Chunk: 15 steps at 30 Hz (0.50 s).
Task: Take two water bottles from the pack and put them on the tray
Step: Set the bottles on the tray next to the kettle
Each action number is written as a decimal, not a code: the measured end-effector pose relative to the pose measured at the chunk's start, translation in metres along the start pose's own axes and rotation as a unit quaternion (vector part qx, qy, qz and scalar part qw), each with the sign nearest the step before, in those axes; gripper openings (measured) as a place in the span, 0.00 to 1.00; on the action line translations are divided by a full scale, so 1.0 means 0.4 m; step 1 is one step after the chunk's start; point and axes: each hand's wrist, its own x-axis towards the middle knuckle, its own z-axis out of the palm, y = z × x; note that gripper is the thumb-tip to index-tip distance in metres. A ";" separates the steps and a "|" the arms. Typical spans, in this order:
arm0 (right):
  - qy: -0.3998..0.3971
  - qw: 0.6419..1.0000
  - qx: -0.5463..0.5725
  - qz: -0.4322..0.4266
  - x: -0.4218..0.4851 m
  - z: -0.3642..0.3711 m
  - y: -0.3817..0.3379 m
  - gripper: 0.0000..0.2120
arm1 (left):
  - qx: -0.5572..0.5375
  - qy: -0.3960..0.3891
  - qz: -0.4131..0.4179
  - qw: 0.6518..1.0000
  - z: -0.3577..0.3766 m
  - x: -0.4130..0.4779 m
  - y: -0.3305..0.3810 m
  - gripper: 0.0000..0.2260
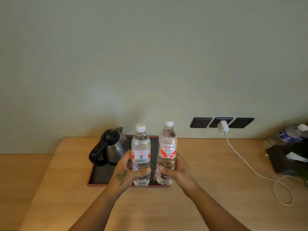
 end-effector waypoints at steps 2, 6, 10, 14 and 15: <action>-0.001 1.000 -0.016 -0.013 0.060 -0.006 0.011 0.30 | 0.007 -0.006 0.013 1.000 0.013 0.058 -0.019 0.29; -0.020 0.997 -0.062 -0.038 0.167 0.001 0.032 0.34 | 0.004 0.011 0.034 0.999 0.033 0.159 -0.056 0.39; -0.022 0.994 -0.090 -0.053 0.263 -0.003 0.069 0.38 | 0.022 0.009 0.046 0.999 0.036 0.247 -0.109 0.35; -0.034 0.989 -0.131 -0.056 0.343 0.000 0.107 0.37 | 0.005 0.010 0.035 0.999 0.029 0.327 -0.150 0.36; -0.037 0.988 -0.137 -0.055 0.358 0.002 0.114 0.37 | 0.002 0.009 0.041 0.999 0.028 0.344 -0.159 0.36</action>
